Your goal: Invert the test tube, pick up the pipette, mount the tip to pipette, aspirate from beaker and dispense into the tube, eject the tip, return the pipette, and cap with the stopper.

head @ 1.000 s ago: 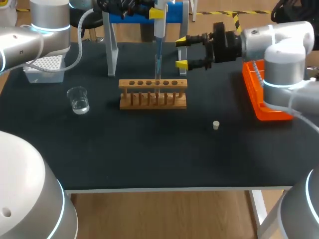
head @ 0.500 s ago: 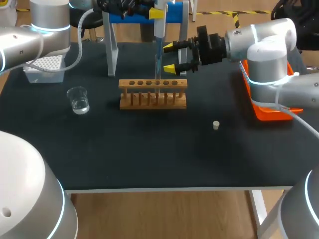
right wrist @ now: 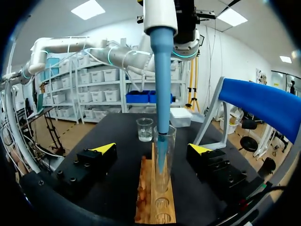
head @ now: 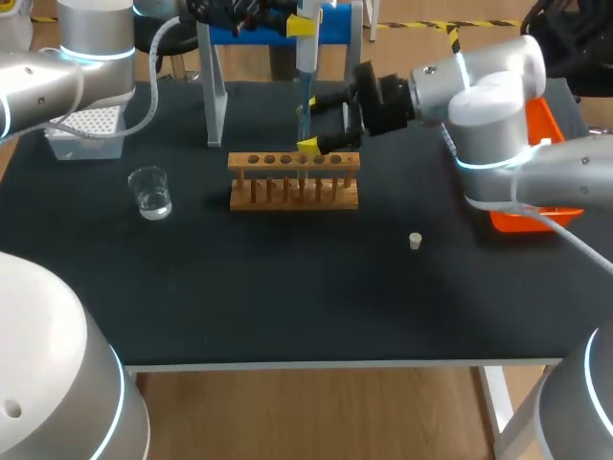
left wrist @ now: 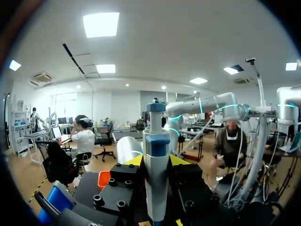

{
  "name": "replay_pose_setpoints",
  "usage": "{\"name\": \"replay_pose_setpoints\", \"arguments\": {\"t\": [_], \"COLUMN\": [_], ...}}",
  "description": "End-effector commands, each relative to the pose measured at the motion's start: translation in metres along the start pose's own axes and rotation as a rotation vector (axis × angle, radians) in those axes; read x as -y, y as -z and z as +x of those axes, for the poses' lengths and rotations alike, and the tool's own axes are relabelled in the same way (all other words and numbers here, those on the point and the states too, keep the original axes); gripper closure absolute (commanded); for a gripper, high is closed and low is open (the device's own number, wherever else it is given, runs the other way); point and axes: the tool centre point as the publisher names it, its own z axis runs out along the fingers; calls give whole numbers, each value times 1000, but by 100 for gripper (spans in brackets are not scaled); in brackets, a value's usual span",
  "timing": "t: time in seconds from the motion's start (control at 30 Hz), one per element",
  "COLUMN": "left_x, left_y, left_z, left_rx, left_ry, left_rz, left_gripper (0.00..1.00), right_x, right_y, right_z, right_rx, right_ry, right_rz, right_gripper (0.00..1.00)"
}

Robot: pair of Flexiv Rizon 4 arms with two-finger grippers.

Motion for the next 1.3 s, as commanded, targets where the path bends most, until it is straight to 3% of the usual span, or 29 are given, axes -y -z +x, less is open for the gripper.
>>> {"name": "replay_pose_setpoints", "arguments": {"t": [0.03, 0.77, 1.3], "left_x": [0, 0, 0], "left_y": [2, 2, 2], "left_z": [-2, -2, -2], "left_rx": [-7, -7, -7], "left_ry": [0, 0, 0], "left_rz": [-1, -1, -1], "left_gripper": [100, 100, 100], "right_x": [4, 17, 20], "right_y": [-11, -30, -37], "right_z": [-2, -9, -17], "right_rx": [11, 94, 109], "right_ry": [6, 87, 55], "right_rz": [28, 129, 142], "right_gripper": [0, 0, 0]}}
